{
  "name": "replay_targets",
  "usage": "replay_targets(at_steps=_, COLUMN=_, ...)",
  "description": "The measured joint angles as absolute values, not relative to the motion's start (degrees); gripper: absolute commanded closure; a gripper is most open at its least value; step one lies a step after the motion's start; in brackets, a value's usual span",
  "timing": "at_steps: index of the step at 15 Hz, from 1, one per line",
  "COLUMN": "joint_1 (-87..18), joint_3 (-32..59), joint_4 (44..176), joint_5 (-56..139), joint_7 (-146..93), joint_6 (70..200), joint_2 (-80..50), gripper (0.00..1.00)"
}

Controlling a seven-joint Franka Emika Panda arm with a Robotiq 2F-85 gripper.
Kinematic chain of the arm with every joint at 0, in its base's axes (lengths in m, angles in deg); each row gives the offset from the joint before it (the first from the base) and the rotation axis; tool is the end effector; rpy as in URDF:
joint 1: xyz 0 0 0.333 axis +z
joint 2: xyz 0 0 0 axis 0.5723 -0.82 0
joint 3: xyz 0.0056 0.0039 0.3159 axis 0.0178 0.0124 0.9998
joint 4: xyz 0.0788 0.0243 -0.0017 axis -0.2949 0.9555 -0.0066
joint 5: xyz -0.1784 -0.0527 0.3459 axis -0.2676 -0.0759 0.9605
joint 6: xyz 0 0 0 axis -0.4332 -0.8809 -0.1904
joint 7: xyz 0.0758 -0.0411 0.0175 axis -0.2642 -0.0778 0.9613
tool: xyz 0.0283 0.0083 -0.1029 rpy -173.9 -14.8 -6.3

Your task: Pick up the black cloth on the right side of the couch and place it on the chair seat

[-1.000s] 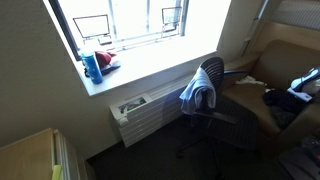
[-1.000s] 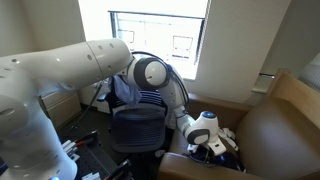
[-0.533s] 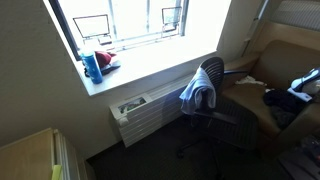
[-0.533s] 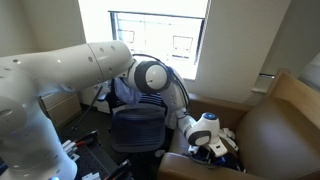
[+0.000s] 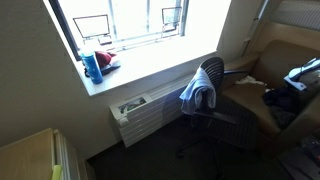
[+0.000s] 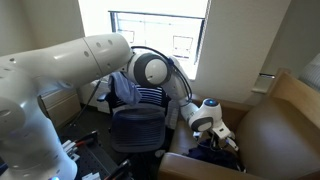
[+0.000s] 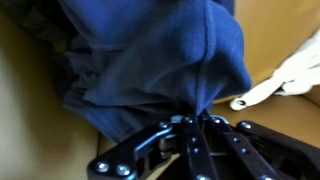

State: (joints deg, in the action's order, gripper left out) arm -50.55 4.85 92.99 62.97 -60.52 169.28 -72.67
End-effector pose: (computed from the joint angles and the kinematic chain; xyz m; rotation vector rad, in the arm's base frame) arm 0.6388 -0.3246 -0.0038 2.4492 -1.8206 0.5937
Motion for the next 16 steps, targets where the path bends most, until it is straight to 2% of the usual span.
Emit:
replay_targets(at_steps=3, joint_1=-54.3, joint_3=12.7, joint_4=94.8, joint_5=63.0, joint_7=-55.1, joint_6=175.8, joint_2=-66.5, gripper=0.98)
replay_targets(at_steps=8, joint_1=-65.3, joint_3=32.9, joint_4=100.7, joint_5=63.1, joint_7=-40.0, joint_6=184.6, joint_2=-55.0, gripper=0.98)
replay_targets(at_steps=12, joint_1=-74.8, joint_3=50.9, joint_4=107.3, joint_5=62.7, joint_7=-31.6, joint_6=182.1, joint_2=-46.9, gripper=0.98)
replay_targets(at_steps=16, joint_1=-87.3, joint_3=68.5, joint_4=116.8, joint_5=63.8, joint_7=-24.7, joint_6=174.1, joint_2=-39.6, gripper=0.98)
